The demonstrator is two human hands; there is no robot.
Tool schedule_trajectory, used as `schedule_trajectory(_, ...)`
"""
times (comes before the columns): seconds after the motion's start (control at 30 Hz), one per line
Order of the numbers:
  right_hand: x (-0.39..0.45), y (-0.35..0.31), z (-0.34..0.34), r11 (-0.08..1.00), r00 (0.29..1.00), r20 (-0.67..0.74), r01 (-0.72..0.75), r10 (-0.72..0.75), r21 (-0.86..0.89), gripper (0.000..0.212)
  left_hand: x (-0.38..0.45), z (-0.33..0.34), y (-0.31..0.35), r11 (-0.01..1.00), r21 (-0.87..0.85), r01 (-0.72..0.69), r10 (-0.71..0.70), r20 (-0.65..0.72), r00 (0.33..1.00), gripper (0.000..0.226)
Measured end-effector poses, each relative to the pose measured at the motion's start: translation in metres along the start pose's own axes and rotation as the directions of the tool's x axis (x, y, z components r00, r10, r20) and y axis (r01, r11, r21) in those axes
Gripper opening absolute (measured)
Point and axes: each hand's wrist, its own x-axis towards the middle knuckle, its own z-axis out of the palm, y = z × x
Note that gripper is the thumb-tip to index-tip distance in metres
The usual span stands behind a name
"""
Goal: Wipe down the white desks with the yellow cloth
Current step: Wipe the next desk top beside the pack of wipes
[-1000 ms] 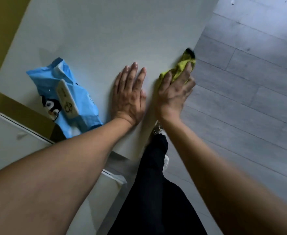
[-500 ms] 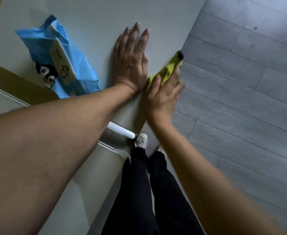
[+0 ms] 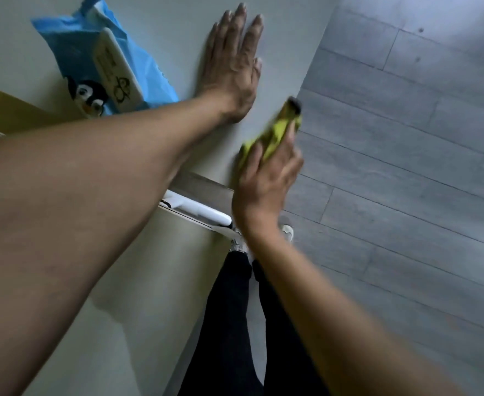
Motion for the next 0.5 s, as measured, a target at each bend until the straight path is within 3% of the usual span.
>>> schedule_trajectory(0.1,-0.069,0.025,0.0,1.0,0.999,0.038,-0.02,0.02,-0.016,0.065,-0.002,0.0,0.002,1.0,0.009,0.003,-0.003,-0.006,1.0,0.062)
schedule_trajectory(0.2,-0.068,0.033,0.006,1.0,1.0,0.026,-0.005,0.005,-0.025,0.069,-0.003,-0.003,0.001,1.0,0.007,-0.012,0.012,-0.001,1.0,0.062)
schedule_trajectory(0.37,-0.061,0.048,-0.018,0.985,0.982,0.079,0.174,-0.173,-0.015,0.061,-0.002,-0.002,-0.002,1.0,-0.001,-0.023,0.023,-0.007,1.0,0.061)
schedule_trajectory(0.5,-0.03,0.029,-0.044,0.941,0.937,-0.087,0.337,-0.338,-0.031,0.058,0.002,-0.004,-0.003,1.0,-0.018,-0.005,0.005,0.016,1.0,0.061)
